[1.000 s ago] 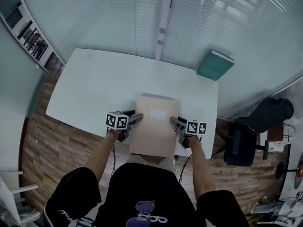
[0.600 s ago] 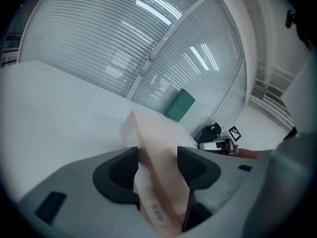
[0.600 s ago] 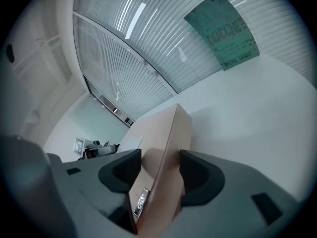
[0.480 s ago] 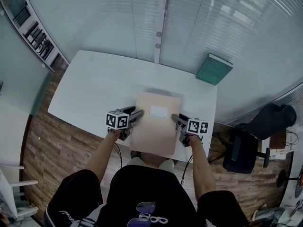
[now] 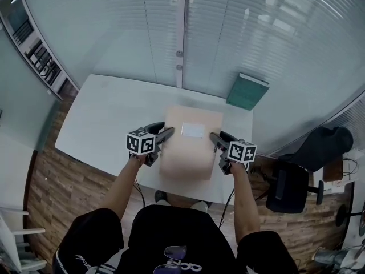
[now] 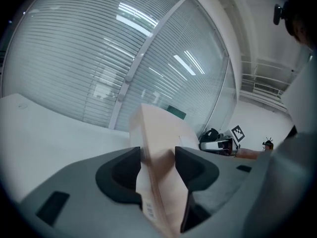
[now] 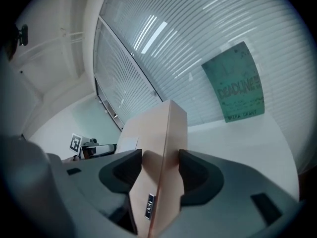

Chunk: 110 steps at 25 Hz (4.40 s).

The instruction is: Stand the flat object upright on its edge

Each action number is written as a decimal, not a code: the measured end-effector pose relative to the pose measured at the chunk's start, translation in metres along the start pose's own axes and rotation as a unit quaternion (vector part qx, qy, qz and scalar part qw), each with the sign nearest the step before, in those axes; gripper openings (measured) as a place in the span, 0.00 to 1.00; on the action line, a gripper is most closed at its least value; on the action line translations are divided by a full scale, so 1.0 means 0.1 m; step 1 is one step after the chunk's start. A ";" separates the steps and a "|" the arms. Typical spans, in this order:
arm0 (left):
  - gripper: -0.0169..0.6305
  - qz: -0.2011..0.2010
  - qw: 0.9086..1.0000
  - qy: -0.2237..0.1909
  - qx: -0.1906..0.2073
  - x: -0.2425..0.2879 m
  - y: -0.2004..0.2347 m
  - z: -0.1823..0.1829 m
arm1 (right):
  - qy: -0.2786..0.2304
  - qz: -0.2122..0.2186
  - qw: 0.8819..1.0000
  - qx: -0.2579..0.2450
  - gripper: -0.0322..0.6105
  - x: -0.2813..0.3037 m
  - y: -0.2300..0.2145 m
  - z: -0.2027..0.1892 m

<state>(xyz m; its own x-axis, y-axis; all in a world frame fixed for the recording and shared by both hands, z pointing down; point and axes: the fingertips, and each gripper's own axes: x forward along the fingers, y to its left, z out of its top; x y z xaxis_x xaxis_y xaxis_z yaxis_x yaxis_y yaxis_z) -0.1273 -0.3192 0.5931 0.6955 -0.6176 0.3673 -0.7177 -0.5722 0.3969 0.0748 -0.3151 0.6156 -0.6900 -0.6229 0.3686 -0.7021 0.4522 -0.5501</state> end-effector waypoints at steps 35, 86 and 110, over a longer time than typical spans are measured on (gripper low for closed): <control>0.32 -0.046 0.987 -0.077 0.131 1.34 -1.03 1.38 | -0.124 -0.089 0.980 -0.127 0.40 -1.14 -0.80 1.64; 0.31 -0.016 0.978 -0.089 0.190 2.84 -0.85 1.58 | -0.125 -0.133 0.965 -0.190 0.39 -0.87 -2.18 2.25; 0.31 -0.012 0.985 -0.051 0.167 2.82 -0.89 1.50 | -0.123 -0.153 0.966 -0.166 0.39 -0.92 -2.19 2.12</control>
<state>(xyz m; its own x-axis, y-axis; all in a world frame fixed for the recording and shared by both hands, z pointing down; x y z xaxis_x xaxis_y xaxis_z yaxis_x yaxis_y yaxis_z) 0.1272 -0.5235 0.5347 0.7179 -0.6424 0.2681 -0.6839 -0.7228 0.0992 0.3291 -0.4923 0.5430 -0.4064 -0.8743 0.2652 -0.9129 0.3764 -0.1580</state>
